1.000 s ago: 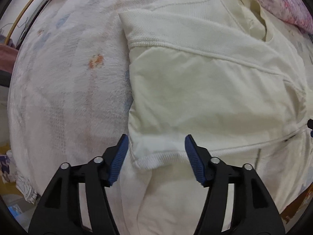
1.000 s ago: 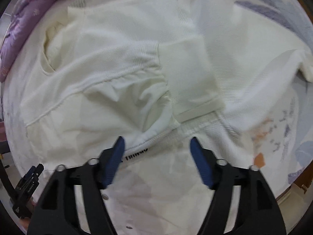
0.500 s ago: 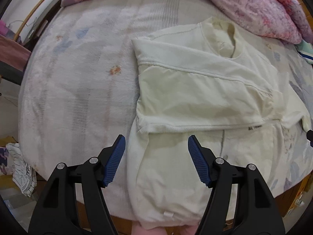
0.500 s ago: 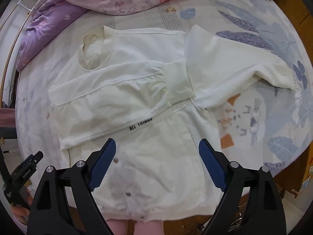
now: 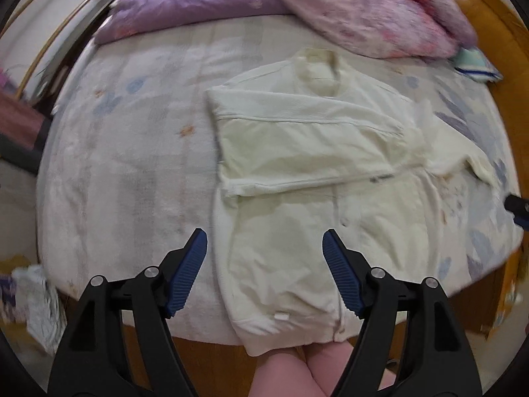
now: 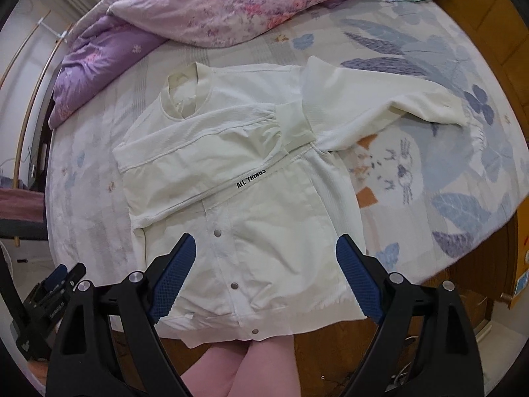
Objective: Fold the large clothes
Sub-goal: 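Move the right tool toward the other sleeve cuff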
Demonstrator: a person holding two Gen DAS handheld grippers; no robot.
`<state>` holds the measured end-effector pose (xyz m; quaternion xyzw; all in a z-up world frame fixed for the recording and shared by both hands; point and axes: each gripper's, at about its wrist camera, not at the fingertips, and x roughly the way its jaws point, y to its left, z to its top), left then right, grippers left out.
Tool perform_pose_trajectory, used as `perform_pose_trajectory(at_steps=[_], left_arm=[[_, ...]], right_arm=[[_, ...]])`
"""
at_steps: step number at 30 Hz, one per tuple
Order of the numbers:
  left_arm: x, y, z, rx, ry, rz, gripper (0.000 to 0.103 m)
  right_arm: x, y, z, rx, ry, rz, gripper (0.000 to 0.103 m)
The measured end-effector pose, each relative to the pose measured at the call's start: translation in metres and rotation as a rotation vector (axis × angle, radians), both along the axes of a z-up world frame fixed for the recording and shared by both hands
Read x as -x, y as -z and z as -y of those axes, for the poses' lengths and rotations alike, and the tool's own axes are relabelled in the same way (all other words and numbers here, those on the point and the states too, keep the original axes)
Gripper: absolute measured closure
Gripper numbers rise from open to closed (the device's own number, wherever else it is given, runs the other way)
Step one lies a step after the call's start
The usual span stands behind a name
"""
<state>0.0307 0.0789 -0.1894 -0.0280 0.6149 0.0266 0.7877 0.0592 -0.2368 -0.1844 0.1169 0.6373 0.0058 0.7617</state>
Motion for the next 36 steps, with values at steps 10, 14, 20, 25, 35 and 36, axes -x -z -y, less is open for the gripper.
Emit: perform_pose_trajectory(at_steps=[10, 14, 20, 25, 35, 36], left_arm=[[0.040, -0.026, 0.044, 0.065, 0.212, 0.066, 0.027], [0.047, -0.032, 0.066, 0.069, 0.269, 0.088, 0.026], [0.041, -0.039, 0.103, 0.042, 0.330, 0.126, 0.025], [0.028, -0.041, 0.138, 0.016, 0.328, 0.156, 0.021], [-0.016, -0.032, 0.230, -0.013, 0.267, 0.143, 0.012], [-0.023, -0.029, 0.241, -0.005, 0.245, 0.129, 0.012]], right_arm=[[0.069, -0.031, 0.009, 0.060, 0.097, 0.096, 0.020], [0.088, -0.038, 0.020, 0.068, 0.148, 0.133, 0.020], [0.102, -0.040, 0.052, -0.026, 0.234, 0.192, 0.019], [0.092, -0.042, 0.086, -0.133, 0.217, 0.262, 0.011], [0.043, -0.026, 0.206, -0.100, 0.244, 0.257, 0.011], [0.037, -0.021, 0.218, -0.087, 0.235, 0.242, 0.011]])
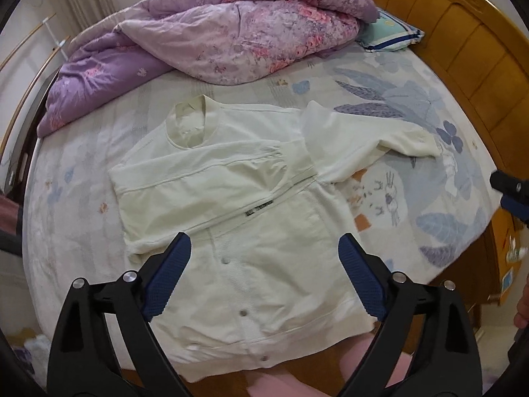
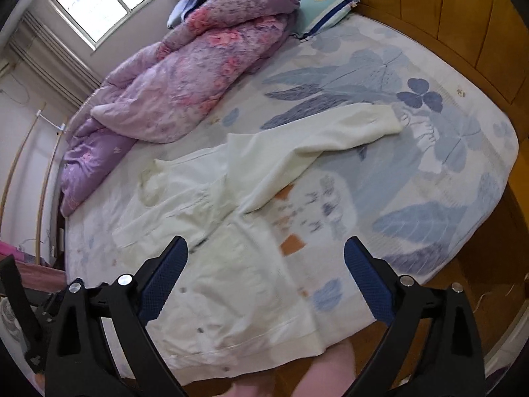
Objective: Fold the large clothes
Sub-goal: 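Move the right tool toward the other sleeve cuff, then close the right tool on the other sleeve's cuff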
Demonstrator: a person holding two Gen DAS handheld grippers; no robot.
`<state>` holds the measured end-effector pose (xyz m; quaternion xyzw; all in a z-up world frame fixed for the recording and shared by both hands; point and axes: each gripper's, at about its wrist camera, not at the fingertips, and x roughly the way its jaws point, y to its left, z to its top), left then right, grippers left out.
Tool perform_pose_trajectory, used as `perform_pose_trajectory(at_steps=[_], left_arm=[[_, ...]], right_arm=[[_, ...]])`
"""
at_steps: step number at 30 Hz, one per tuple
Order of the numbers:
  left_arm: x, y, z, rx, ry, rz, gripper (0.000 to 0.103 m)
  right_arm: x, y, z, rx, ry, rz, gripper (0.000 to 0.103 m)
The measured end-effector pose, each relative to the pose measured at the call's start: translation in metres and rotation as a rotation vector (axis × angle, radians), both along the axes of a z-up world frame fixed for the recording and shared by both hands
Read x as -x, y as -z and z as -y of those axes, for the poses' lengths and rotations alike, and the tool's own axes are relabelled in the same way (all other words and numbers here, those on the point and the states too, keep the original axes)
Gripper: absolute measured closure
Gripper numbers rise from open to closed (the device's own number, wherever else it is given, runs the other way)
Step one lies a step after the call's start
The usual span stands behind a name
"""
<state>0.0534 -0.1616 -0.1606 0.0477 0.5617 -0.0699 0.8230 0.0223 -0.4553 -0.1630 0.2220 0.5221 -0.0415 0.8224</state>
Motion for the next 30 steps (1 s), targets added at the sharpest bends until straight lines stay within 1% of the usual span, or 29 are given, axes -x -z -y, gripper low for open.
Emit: perform_pose_trajectory(at_steps=[2, 5, 8, 11, 13, 16, 19, 21, 23, 25, 28, 30], left_arm=[[-0.008, 0.005, 0.015, 0.015, -0.019, -0.022, 0.012], [-0.023, 0.011, 0.040, 0.029, -0.031, -0.034, 0.012], [-0.042, 0.020, 0.060, 0.006, -0.089, -0.038, 0.012], [-0.065, 0.037, 0.074, 0.029, -0.149, -0.058, 0.012], [-0.081, 0.050, 0.083, 0.047, -0.170, -0.065, 0.012], [-0.104, 0.068, 0.096, 0.054, -0.188, -0.042, 0.012], [-0.122, 0.085, 0.106, 0.059, -0.203, -0.031, 0.012], [-0.133, 0.095, 0.113, 0.036, -0.210, -0.023, 0.012], [-0.145, 0.107, 0.120, -0.009, -0.202, -0.016, 0.012], [-0.157, 0.123, 0.123, -0.046, -0.192, -0.032, 0.012], [-0.170, 0.140, 0.123, -0.053, -0.190, -0.045, 0.012], [-0.178, 0.151, 0.121, -0.036, -0.194, -0.052, 0.012]], right_arm=[[-0.011, 0.011, 0.020, 0.009, -0.018, -0.036, 0.011], [-0.027, 0.032, 0.053, -0.033, -0.020, -0.083, 0.011], [-0.043, 0.054, 0.085, -0.067, 0.002, -0.136, 0.011], [-0.064, 0.079, 0.118, -0.084, 0.038, -0.173, 0.011], [-0.081, 0.104, 0.146, -0.125, 0.080, -0.217, 0.011], [-0.101, 0.139, 0.184, -0.207, 0.167, -0.259, 0.011], [-0.117, 0.167, 0.214, -0.258, 0.242, -0.279, 0.012], [-0.128, 0.187, 0.234, -0.309, 0.295, -0.280, 0.012], [-0.139, 0.209, 0.250, -0.354, 0.345, -0.294, 0.012], [-0.147, 0.230, 0.262, -0.394, 0.390, -0.303, 0.014], [-0.160, 0.262, 0.277, -0.473, 0.465, -0.309, 0.014], [-0.170, 0.284, 0.284, -0.558, 0.510, -0.308, 0.015]])
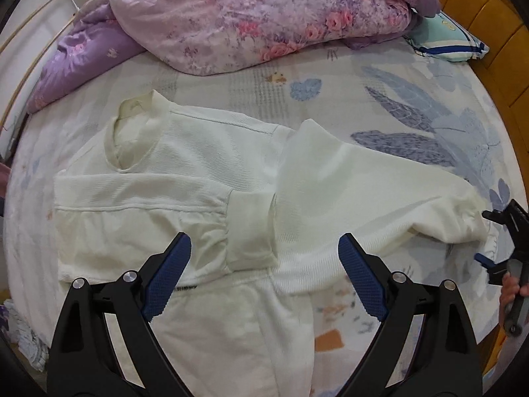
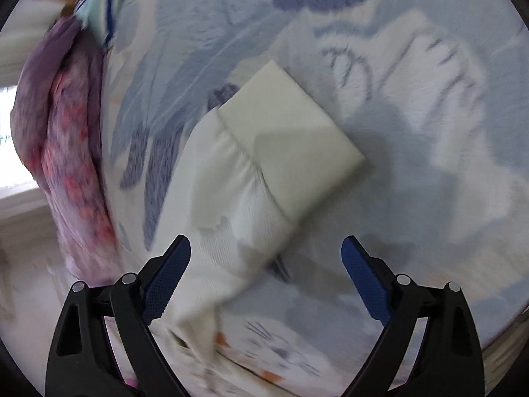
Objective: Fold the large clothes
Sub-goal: 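Close the right tool on the other sleeve's cuff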
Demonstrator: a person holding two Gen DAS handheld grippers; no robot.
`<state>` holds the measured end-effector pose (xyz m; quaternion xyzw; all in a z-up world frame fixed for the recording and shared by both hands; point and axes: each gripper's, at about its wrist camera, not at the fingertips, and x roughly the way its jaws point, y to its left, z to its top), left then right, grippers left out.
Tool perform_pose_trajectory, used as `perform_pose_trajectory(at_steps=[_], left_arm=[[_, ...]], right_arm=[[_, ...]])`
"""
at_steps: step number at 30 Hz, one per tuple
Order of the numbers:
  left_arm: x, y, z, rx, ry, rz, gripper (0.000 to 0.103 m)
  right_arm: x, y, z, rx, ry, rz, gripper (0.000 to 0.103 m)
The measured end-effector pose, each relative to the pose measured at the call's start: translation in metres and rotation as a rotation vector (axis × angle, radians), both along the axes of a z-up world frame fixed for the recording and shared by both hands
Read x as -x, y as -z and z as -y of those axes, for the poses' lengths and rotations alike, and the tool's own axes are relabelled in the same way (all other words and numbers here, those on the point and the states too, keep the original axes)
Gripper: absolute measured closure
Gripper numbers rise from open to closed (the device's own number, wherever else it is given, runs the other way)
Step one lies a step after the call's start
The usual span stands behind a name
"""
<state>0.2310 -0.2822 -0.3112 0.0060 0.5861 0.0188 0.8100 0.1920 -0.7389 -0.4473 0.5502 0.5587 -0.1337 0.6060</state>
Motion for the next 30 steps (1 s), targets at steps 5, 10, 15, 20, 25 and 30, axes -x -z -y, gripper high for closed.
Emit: perform_pose_trajectory(at_steps=[5, 10, 15, 20, 25, 30], left_arm=[[-0.018, 0.023, -0.010, 0.030, -0.040, -0.036, 0.012], [-0.030, 0.033, -0.016, 0.023, -0.062, -0.045, 0.012], [-0.036, 0.039, -0.022, 0.031, -0.072, -0.068, 0.012], [-0.037, 0.040, -0.020, -0.001, -0.055, -0.076, 0.012], [-0.034, 0.045, -0.014, 0.026, -0.013, -0.084, 0.014], [-0.037, 0.076, -0.002, 0.054, 0.058, -0.129, 0.061]], right_arm=[[-0.018, 0.024, 0.007, -0.066, 0.069, -0.022, 0.014], [-0.021, 0.023, 0.009, -0.021, 0.106, -0.031, 0.038], [-0.006, 0.003, 0.016, 0.109, 0.094, 0.021, 0.086], [0.003, -0.033, 0.033, 0.166, 0.104, 0.093, 0.090], [0.006, -0.065, 0.034, 0.219, 0.053, 0.141, 0.093], [0.007, -0.090, 0.035, 0.276, 0.017, 0.181, 0.094]])
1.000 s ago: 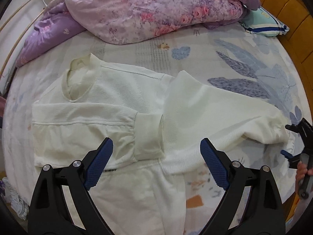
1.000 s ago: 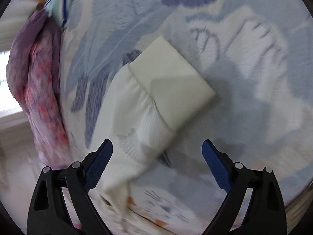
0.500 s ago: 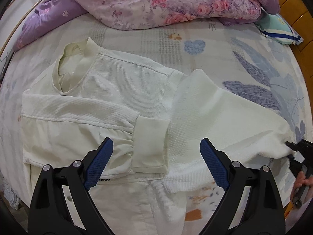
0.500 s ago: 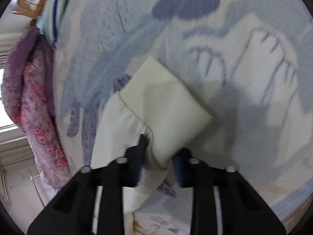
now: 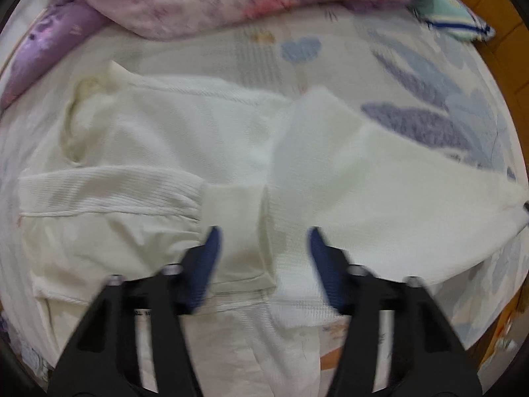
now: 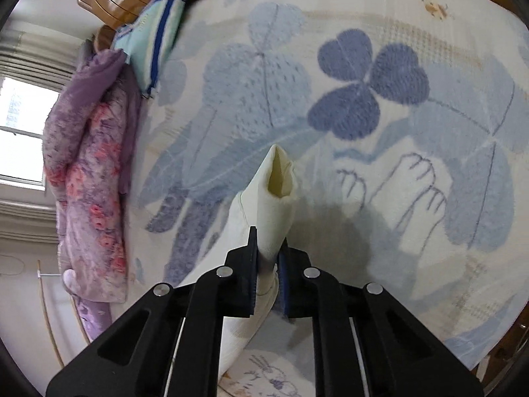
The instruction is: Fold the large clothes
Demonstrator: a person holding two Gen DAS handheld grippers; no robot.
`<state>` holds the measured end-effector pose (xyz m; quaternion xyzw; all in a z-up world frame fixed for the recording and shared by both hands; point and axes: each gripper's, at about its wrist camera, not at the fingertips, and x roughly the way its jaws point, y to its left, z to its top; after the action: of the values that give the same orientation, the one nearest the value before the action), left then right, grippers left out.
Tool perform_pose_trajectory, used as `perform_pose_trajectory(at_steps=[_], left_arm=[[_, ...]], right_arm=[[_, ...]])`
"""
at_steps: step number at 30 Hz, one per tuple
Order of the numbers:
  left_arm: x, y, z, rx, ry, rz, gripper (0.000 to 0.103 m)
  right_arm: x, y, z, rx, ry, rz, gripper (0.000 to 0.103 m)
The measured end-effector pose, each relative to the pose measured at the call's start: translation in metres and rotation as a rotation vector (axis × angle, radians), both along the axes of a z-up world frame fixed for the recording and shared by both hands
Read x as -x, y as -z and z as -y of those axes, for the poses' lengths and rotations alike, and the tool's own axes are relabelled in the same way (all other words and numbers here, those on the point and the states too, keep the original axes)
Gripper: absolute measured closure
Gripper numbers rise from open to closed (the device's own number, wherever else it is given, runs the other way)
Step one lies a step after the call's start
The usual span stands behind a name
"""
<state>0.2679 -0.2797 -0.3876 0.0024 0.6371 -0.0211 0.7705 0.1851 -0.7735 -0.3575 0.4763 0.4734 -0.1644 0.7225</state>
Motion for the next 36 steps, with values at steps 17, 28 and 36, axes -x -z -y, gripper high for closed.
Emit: perform_pose_trajectory(at_steps=[17, 28, 36], left_arm=[[-0.013, 0.074, 0.001, 0.005, 0.008, -0.046, 0.077], [0.003, 0.078, 0.012, 0.008, 0.038, -0.014, 0.077], [0.014, 0.077, 0.000, 0.045, 0.029, 0.028, 0.077]], right_arm=[[-0.030, -0.055, -0.032, 0.018, -0.127, 0.124, 0.095], [-0.072, -0.134, -0.105, -0.025, -0.316, 0.322, 0.095], [-0.095, -0.207, -0.184, -0.043, -0.447, 0.453, 0.095]])
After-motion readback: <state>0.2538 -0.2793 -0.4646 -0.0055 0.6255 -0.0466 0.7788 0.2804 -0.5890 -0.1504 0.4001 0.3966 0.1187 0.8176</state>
